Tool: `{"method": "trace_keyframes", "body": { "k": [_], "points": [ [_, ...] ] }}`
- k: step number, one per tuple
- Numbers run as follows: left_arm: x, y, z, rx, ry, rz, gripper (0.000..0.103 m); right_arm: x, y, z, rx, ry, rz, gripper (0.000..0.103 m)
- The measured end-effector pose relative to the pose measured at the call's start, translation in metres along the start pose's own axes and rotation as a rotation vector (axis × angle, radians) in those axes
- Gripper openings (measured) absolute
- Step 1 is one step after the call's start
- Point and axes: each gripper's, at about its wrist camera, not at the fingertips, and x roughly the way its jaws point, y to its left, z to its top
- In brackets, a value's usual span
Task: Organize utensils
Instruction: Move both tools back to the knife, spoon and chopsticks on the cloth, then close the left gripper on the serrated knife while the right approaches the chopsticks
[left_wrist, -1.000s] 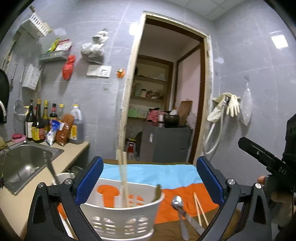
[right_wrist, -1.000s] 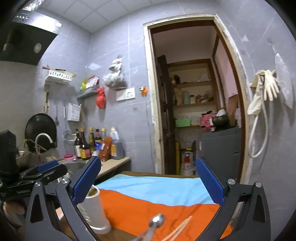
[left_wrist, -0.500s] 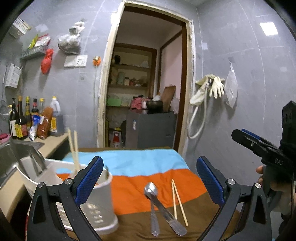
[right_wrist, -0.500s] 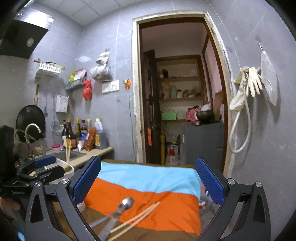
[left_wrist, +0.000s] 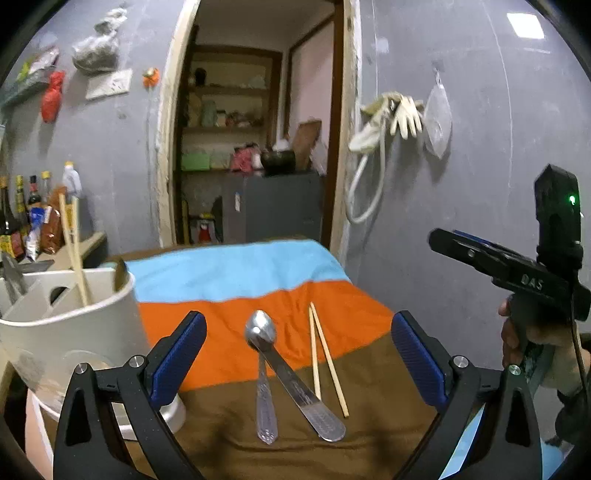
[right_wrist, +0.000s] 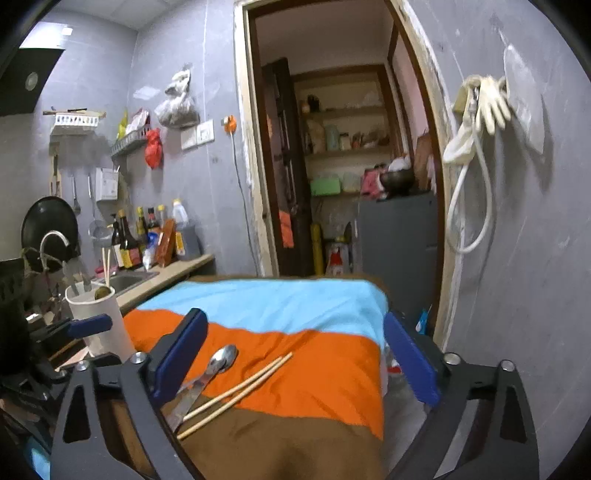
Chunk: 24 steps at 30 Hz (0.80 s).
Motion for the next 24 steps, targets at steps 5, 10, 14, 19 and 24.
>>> {"method": "trace_keyframes", "body": {
  "k": [5, 10, 14, 19, 24],
  "points": [
    [0.015, 0.001, -0.003, -0.005, 0.073, -0.018, 0.083, 0.018, -0.006, -0.009, 0.034, 0.091, 0.025, 0.076],
    [0.033, 0.002, -0.006, -0.023, 0.172, -0.030, 0.063, 0.031, -0.009, -0.017, 0.058, 0.159, 0.043, 0.062],
    [0.050, 0.009, -0.009, -0.068, 0.274, -0.060, 0.040, 0.045, -0.009, -0.023, 0.062, 0.232, 0.063, 0.049],
    [0.069, 0.024, -0.013, -0.195, 0.378, -0.113, 0.024, 0.066, -0.010, -0.026, 0.068, 0.325, 0.091, 0.038],
    [0.077, 0.030, -0.015, -0.239, 0.436, -0.107, 0.024, 0.080, -0.006, -0.030, 0.070, 0.393, 0.121, 0.034]
  ]
}}
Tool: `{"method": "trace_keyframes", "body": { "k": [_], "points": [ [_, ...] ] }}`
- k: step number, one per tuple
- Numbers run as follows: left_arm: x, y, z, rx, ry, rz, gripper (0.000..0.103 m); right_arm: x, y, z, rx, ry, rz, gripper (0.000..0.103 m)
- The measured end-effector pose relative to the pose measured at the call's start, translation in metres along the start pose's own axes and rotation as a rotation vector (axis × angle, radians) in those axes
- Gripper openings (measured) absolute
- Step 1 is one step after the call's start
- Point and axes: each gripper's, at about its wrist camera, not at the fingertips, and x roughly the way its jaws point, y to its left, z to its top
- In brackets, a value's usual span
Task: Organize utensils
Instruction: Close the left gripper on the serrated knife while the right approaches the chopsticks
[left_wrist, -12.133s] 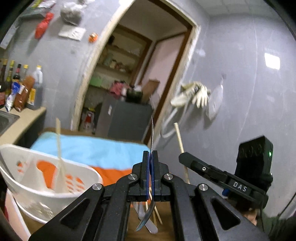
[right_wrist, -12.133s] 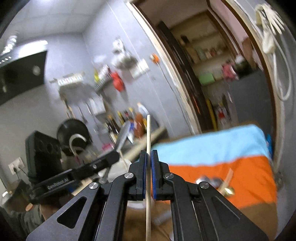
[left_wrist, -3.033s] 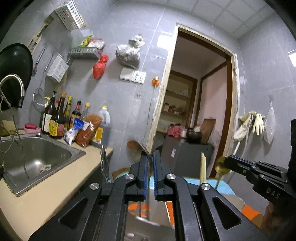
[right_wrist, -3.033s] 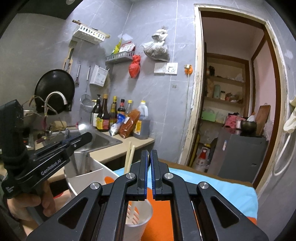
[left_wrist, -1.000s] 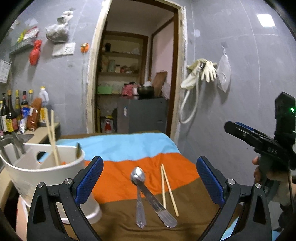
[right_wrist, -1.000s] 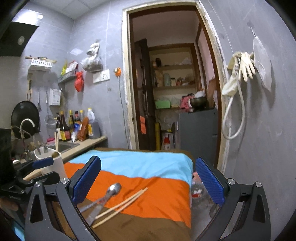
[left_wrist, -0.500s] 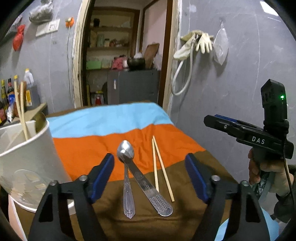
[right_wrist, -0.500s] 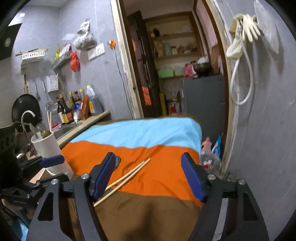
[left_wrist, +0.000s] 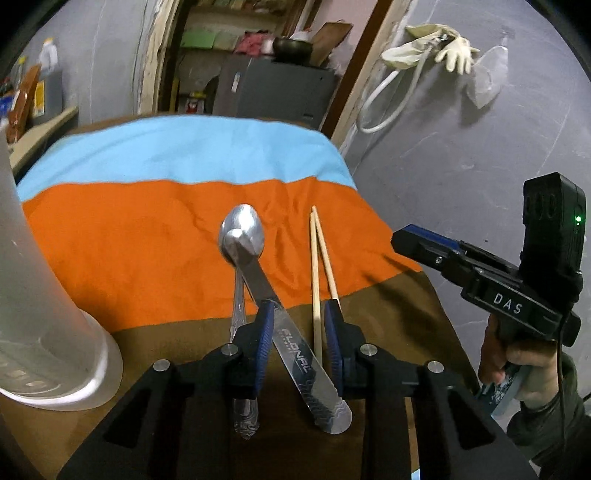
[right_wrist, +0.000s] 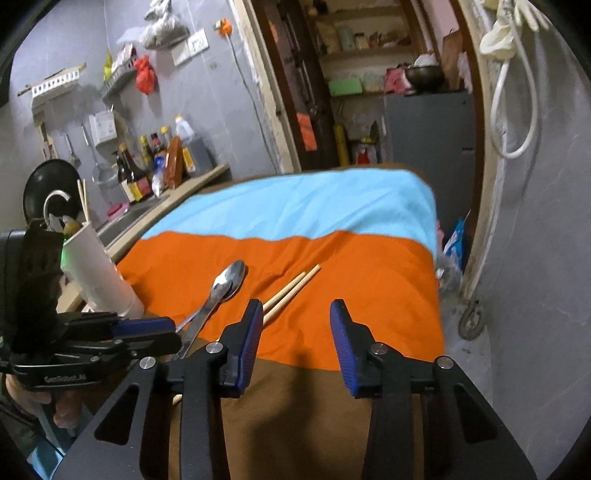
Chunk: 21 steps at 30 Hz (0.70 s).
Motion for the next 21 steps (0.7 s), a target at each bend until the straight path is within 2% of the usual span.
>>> {"method": "trace_keyframes", "body": {
  "k": [5, 21],
  "points": [
    [0.003, 0.005, 0.001, -0.036, 0.046, 0.007, 0.024, 0.016, 0.004, 0.001, -0.008, 0.072, 0.022, 0.033],
    [0.022, 0.021, 0.021, -0.090, 0.097, 0.038, 0.024, 0.048, 0.000, 0.004, 0.055, 0.207, 0.075, 0.031]
  ]
}}
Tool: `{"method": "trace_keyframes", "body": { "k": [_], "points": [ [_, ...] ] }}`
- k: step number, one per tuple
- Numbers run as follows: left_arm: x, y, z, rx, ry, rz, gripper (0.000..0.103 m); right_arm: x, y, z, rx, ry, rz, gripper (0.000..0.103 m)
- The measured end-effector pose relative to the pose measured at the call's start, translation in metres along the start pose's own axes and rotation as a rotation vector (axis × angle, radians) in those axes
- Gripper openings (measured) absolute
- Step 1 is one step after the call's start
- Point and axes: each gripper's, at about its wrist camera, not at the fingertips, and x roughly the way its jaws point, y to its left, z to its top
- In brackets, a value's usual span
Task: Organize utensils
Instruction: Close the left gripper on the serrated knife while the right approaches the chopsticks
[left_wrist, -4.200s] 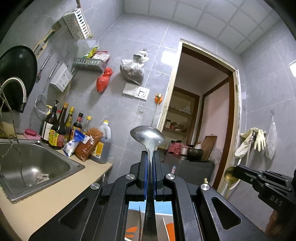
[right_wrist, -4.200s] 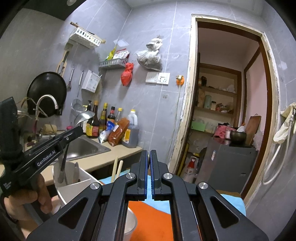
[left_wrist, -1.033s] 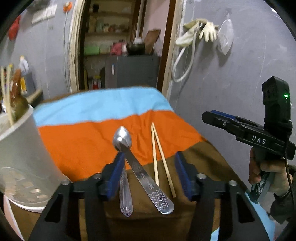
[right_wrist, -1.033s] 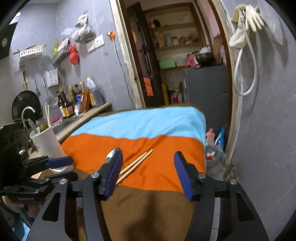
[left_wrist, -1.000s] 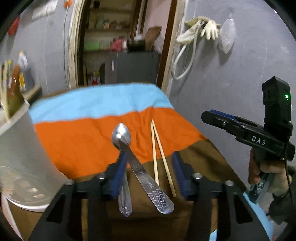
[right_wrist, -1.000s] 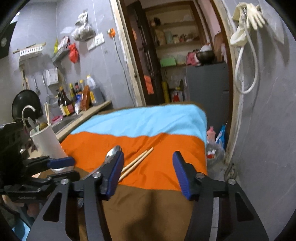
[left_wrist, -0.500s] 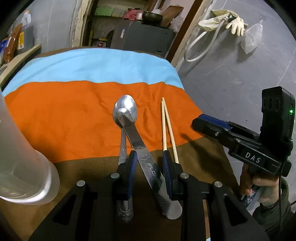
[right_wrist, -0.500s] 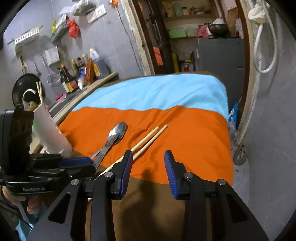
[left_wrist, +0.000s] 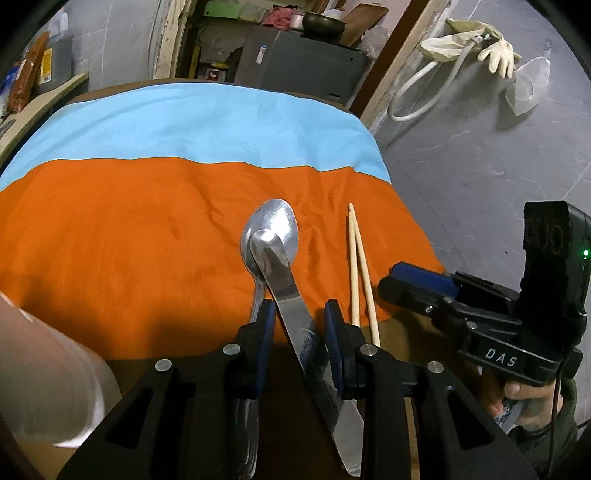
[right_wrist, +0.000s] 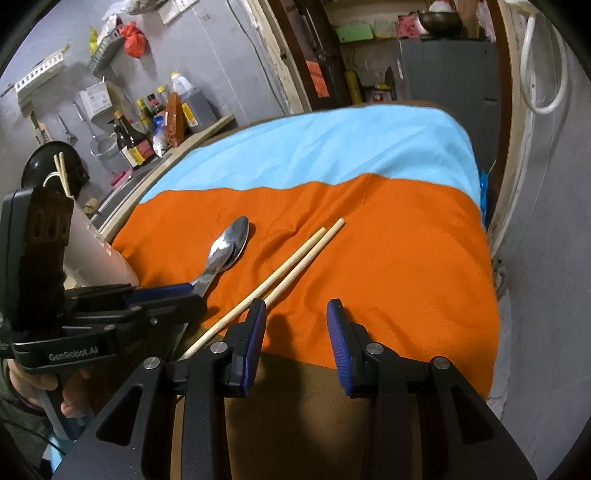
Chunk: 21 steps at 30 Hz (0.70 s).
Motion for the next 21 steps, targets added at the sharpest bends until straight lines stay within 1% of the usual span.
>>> {"method": "trace_keyframes", "body": {
  "k": [3, 10, 16, 18, 19, 21],
  "points": [
    [0.001, 0.002, 0.003, -0.002, 0.014, 0.006, 0.018, 0.004, 0.001, 0.004, 0.002, 0.010, 0.014, 0.031],
    [0.003, 0.001, 0.006, 0.001, 0.017, 0.006, 0.018, 0.013, -0.001, 0.015, 0.025, 0.038, 0.051, 0.030],
    [0.004, 0.001, 0.006, 0.014, 0.012, 0.004, 0.017, 0.015, 0.002, 0.018, 0.026, 0.052, 0.045, 0.030],
    [0.005, 0.001, 0.006, 0.012, 0.010, 0.004, 0.017, 0.015, 0.004, 0.017, 0.013, 0.057, 0.027, 0.029],
    [0.005, 0.001, 0.006, 0.011, 0.010, 0.005, 0.017, 0.016, 0.006, 0.017, 0.004, 0.060, 0.010, 0.028],
    [0.005, 0.000, 0.006, 0.012, 0.010, 0.006, 0.016, 0.016, 0.010, 0.018, -0.013, 0.071, -0.002, 0.016]
  ]
}}
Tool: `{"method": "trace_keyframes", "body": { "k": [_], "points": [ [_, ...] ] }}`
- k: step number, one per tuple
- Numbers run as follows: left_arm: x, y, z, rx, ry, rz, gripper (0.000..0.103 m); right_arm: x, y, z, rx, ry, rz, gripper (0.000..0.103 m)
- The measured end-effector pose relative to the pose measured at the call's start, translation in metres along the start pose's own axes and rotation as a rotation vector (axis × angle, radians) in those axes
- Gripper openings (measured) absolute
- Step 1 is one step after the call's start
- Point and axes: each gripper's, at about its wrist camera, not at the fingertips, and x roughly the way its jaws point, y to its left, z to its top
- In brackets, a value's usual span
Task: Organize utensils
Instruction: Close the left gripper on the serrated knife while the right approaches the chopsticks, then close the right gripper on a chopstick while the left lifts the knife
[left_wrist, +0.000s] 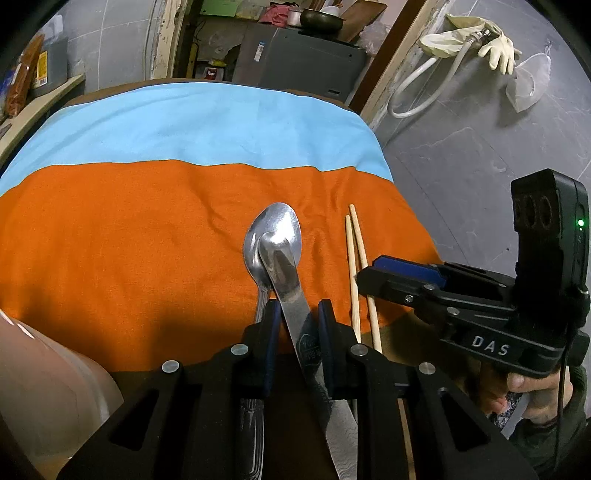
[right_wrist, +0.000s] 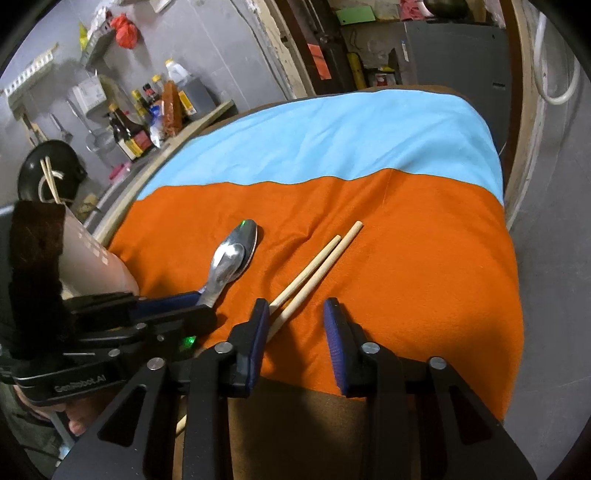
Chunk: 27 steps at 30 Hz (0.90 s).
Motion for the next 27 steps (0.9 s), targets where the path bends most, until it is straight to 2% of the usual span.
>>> {"method": "trace_keyframes", "body": {
  "k": [4, 8, 15, 19, 23, 27],
  "points": [
    [-0.001, 0.000, 0.000, 0.003, 0.013, -0.003, 0.013, -0.001, 0.005, -0.001, -0.036, 0.054, 0.004, 0.012],
    [-0.002, 0.001, 0.000, 0.009, 0.021, -0.012, 0.013, 0.001, -0.002, 0.005, 0.010, 0.107, 0.036, 0.013],
    [0.002, 0.003, 0.006, 0.011, 0.055, -0.020, 0.013, 0.007, 0.005, 0.010, 0.034, 0.111, 0.009, 0.015],
    [0.000, 0.001, 0.003, 0.009, 0.037, -0.005, 0.012, 0.004, 0.009, 0.007, 0.042, 0.106, -0.017, 0.014],
    [-0.008, 0.000, -0.007, -0.013, 0.015, -0.028, 0.010, -0.002, -0.002, -0.001, 0.142, 0.104, 0.046, 0.010],
    [-0.018, -0.004, -0.017, 0.024, 0.016, -0.040, 0.010, -0.011, 0.001, -0.012, 0.141, 0.146, 0.077, 0.009]
  ]
}}
